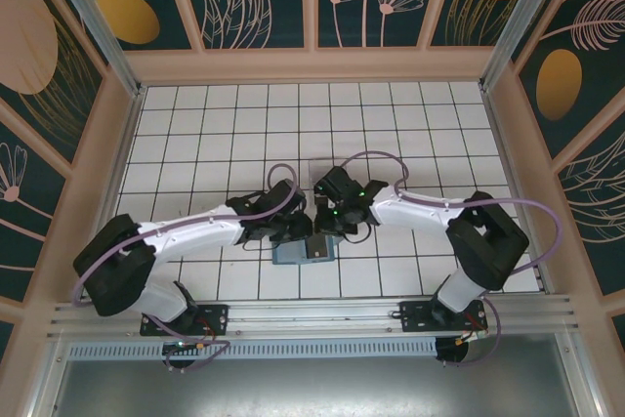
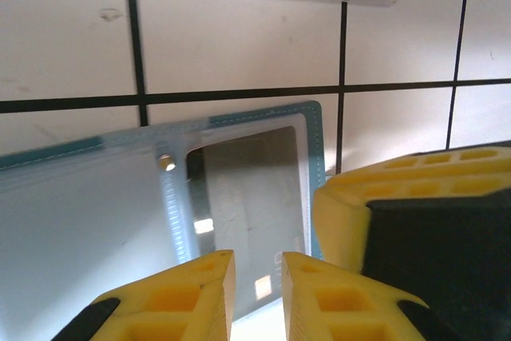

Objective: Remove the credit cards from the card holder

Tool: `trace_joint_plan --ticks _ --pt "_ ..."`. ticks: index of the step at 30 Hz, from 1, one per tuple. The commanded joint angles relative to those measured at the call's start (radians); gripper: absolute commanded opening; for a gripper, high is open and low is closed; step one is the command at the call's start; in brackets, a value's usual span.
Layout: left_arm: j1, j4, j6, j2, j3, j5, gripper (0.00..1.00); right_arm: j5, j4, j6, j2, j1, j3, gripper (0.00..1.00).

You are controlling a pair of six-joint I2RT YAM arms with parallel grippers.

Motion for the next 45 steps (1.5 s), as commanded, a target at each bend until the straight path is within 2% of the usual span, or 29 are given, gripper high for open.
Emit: trace_joint_plan --ticks 1,7,18,27,38,45 --pt "0.002 0.060 0.002 0.057 0.030 0.072 0.24 0.035 -0.016 0.026 -0.051 -0.013 -0.048 0.16" --pt "0.002 0.099 -0.003 0.108 0.016 0.084 0.25 0.013 0.011 0.022 -0.058 -0.023 -0.087 0.20" --pt "0.017 0.161 -0.010 0.023 -0.111 0.037 0.27 -0.031 0.048 0.008 -0.006 -0.023 -0.083 0.26" --pt "0.038 0.263 -0.007 0.020 -0.189 0.096 0.27 -0.057 0.088 0.018 0.032 -0.020 -0.101 0.26" --pt "0.046 0.314 -0.015 0.032 -0.236 0.123 0.24 -0.073 0.129 0.033 0.072 -0.018 -0.131 0.21" --pt "0.051 0.332 -0.023 0.019 -0.259 0.126 0.23 -0.071 0.131 0.030 0.078 -0.018 -0.139 0.13"
